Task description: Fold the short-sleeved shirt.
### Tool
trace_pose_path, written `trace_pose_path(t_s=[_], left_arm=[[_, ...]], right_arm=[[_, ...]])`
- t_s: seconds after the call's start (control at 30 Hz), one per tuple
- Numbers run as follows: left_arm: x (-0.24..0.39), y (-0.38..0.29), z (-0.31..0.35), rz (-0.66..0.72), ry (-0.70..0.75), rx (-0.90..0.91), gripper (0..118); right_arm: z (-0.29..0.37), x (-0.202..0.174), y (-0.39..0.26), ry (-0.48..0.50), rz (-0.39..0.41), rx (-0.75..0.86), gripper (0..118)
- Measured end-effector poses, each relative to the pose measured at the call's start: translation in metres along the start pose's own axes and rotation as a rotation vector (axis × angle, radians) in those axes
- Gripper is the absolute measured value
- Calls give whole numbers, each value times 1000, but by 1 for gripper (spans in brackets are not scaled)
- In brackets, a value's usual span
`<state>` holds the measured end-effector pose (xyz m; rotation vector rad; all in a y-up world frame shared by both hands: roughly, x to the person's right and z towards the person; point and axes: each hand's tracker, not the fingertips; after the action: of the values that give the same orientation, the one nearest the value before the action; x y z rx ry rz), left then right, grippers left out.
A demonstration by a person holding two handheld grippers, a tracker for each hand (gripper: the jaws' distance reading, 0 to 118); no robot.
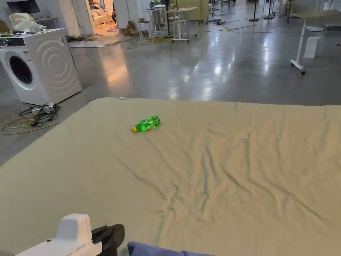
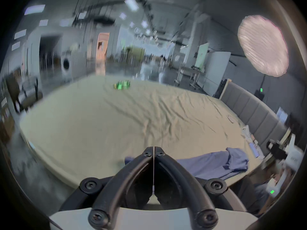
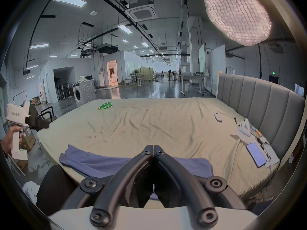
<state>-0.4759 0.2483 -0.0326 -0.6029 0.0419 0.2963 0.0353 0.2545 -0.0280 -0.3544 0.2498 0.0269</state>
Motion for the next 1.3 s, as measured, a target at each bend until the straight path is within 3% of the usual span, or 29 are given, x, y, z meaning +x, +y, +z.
trace_pose_path(t_s=[0.03,0.07,0.1,0.13,0.23,0.3,0.37,0.43,0.5,0.57,0.6,0.63,0.67,0.77,0.8,1.17,1.23,1.3], left_arm=[[-14,-4,-13,61,-21,-23,26],[-26,-8,-25,106,-35,-29,60],[-39,-13,-39,145,-58,-55,82],[-53,-19,-56,196,-97,-101,95],[-88,-35,-97,417,-246,-204,98],[-111,-48,-117,535,-269,-239,98],[-120,-57,-133,552,-270,-279,98],[-71,-59,-124,539,-267,-316,98],[-52,-69,-134,569,-292,-386,98],[-89,-72,-162,543,-307,-314,93],[-90,-70,-165,563,-323,-322,76],[-92,-69,-168,566,-326,-321,37],[-48,-57,-150,555,-297,-351,8],[-27,-55,-140,537,-307,-368,7],[-59,-55,-157,530,-315,-358,7],[-86,-19,-86,509,-170,-246,7],[-158,-15,-101,524,-110,-218,7],[-169,-1,-93,525,-62,-197,7]], right_arm=[[-1,1,-3,-2,-9,-13,0],[-2,2,-6,0,-18,-26,0],[-2,3,-7,1,-24,-40,0],[-3,4,-8,1,-30,-51,0],[-3,5,-10,3,-53,-72,0],[-4,5,-11,-1,-71,-84,0],[-5,5,-11,0,-86,-93,0],[-6,5,-12,3,-96,-100,0],[-9,4,-13,12,-105,-112,0],[-9,0,-13,13,-87,-124,0],[-8,-1,-13,12,-69,-123,0],[-7,-2,-13,12,-58,-123,0],[-7,-2,-13,17,-46,-128,0],[-5,-4,-14,13,-18,-132,0],[-4,-3,-14,8,-18,-135,0],[-8,10,-27,30,-115,-156,0],[-9,9,-28,36,-123,-156,0],[-8,9,-31,45,-128,-153,0]])
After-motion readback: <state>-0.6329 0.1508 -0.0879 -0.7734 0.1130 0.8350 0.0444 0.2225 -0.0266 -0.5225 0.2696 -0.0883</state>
